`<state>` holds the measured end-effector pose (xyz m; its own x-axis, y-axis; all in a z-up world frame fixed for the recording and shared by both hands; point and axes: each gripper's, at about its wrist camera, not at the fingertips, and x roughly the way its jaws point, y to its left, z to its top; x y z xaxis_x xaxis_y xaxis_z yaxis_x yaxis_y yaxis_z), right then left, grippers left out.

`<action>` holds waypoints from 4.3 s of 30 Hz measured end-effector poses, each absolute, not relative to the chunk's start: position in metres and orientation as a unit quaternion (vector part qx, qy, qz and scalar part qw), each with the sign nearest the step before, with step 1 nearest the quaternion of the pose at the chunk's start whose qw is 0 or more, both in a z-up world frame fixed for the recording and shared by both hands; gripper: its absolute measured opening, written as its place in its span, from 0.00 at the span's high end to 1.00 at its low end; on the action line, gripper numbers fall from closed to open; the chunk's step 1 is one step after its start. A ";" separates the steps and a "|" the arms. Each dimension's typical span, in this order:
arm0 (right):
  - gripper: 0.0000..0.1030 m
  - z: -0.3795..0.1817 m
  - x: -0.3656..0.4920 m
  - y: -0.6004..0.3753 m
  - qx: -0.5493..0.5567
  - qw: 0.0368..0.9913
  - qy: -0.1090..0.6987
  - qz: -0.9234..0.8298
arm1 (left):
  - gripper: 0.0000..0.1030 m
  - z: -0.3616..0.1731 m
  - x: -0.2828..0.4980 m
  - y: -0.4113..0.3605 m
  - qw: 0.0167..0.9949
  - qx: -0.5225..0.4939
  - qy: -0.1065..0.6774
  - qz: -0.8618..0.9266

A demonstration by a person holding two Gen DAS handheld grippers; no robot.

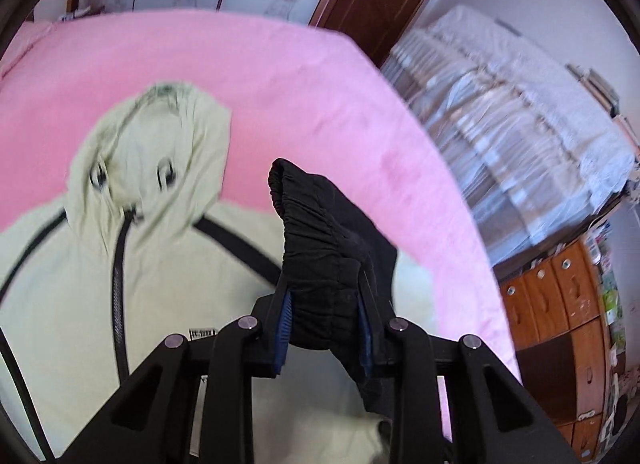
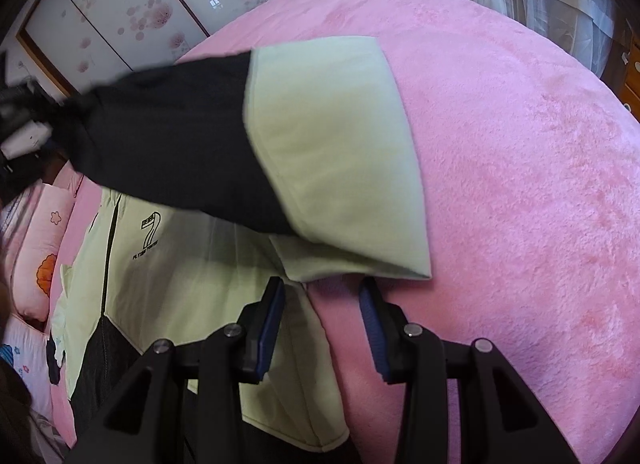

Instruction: Fold large clothes

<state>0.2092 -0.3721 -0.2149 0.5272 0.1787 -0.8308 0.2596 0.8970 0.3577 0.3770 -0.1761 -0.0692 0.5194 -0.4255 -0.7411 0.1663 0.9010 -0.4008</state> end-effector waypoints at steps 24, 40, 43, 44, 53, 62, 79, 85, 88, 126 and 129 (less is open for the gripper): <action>0.67 -0.194 0.237 -0.317 -0.009 0.872 0.483 -0.080 | 0.73 -0.205 0.348 0.006 0.820 -0.125 0.559 -0.004; 0.60 -0.168 0.188 -0.328 0.018 0.859 0.511 -0.012 | 0.57 -0.208 0.331 0.042 0.824 -0.119 0.553 -0.037; 0.60 -0.155 0.194 -0.335 0.058 0.861 0.505 0.006 | 0.40 -0.202 0.335 0.056 0.827 -0.148 0.542 -0.037; 0.60 -0.150 0.199 -0.338 0.073 0.862 0.501 0.012 | 0.40 -0.200 0.338 0.059 0.829 -0.150 0.537 -0.034; 0.54 -0.143 0.286 -0.372 0.162 0.858 0.488 -0.012 | 0.55 -0.216 0.384 0.053 0.818 -0.166 0.548 -0.054; 0.54 -0.198 0.377 -0.384 0.223 0.812 0.539 -0.005 | 0.79 -0.184 0.397 0.049 0.857 -0.118 0.501 -0.009; 0.90 -0.172 0.360 -0.356 0.096 0.848 0.521 -0.034 | 0.60 -0.187 0.379 0.051 0.849 -0.023 0.527 0.025; 0.90 -0.138 0.303 -0.308 0.062 0.878 0.475 0.021 | 0.45 -0.145 0.341 0.040 0.878 -0.045 0.477 -0.001; 0.90 -0.140 0.283 -0.268 0.049 0.884 0.463 0.051 | 0.44 -0.144 0.328 0.018 0.877 -0.061 0.477 -0.021; 0.97 -0.123 0.169 -0.273 0.142 0.872 0.468 -0.008 | 0.11 -0.116 0.215 -0.031 0.885 -0.051 0.463 -0.010; 0.97 -0.111 0.154 -0.258 0.138 0.874 0.465 0.004 | 0.11 -0.092 0.185 -0.025 0.892 -0.050 0.450 -0.003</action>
